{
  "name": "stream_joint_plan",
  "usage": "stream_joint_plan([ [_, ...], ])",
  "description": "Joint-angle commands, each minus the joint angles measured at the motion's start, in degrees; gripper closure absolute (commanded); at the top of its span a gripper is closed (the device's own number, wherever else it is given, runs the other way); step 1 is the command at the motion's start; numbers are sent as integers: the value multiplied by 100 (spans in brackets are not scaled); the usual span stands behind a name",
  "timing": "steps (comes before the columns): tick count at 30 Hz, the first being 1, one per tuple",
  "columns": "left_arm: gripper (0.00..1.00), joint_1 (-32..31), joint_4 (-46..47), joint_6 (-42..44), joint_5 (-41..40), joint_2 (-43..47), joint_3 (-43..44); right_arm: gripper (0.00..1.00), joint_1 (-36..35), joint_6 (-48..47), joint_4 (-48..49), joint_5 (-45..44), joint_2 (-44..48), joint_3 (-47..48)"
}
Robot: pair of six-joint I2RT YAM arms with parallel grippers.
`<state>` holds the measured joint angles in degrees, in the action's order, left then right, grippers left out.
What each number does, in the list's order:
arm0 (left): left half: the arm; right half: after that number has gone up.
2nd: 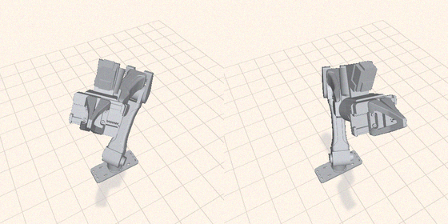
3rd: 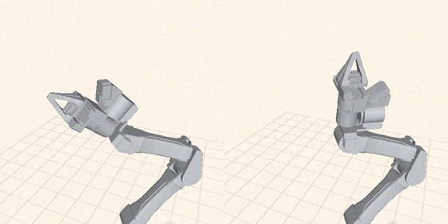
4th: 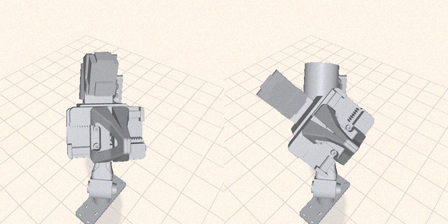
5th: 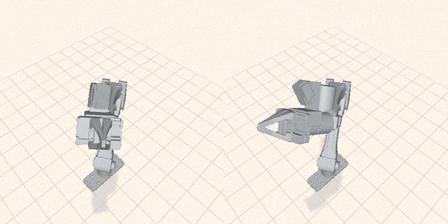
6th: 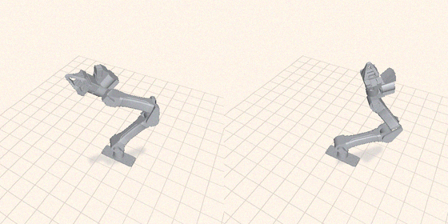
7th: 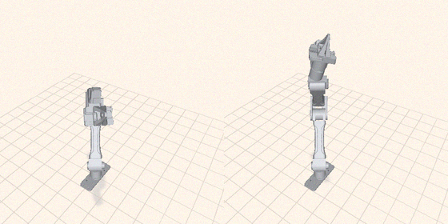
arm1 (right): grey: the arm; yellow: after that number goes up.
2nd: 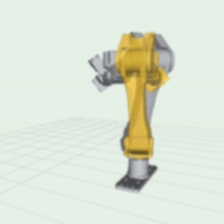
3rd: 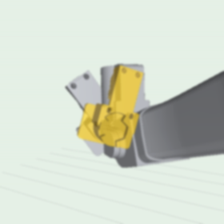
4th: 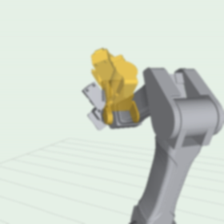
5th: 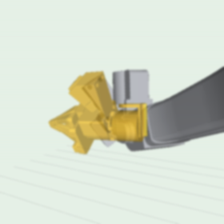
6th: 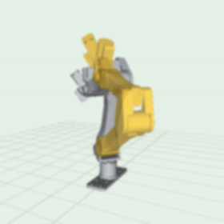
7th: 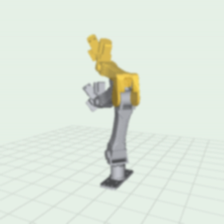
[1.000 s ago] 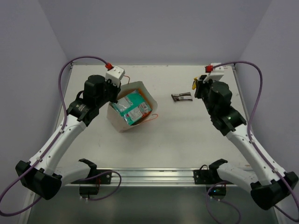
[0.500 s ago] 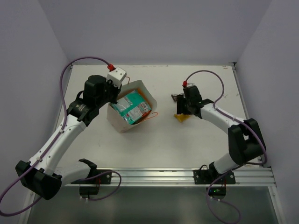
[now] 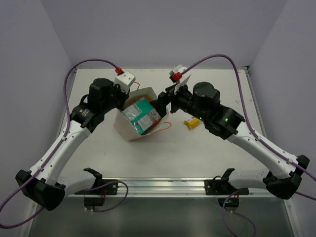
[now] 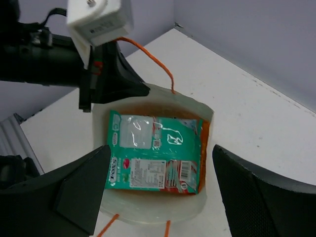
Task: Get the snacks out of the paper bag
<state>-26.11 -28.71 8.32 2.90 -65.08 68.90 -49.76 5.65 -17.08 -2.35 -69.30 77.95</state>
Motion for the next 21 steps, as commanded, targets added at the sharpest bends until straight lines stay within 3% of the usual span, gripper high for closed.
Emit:
stream_joint_plan([
  [1,100,-87,392,-225,-7,101,431,13,-218,-144,-190,51,-549,420],
  [5,100,-149,322,-716,-166,153,449,12,-341,1620,-699,14,-1286,888],
  [10,100,-228,199,-981,-420,267,405,8,-438,3570,-595,-274,-1534,511],
  [16,100,-272,181,-1043,-492,400,387,3,-430,4724,-989,-748,-1964,633],
  [21,100,-368,181,-1034,-422,356,396,1,-430,5139,-1438,-1153,-2403,853],
])
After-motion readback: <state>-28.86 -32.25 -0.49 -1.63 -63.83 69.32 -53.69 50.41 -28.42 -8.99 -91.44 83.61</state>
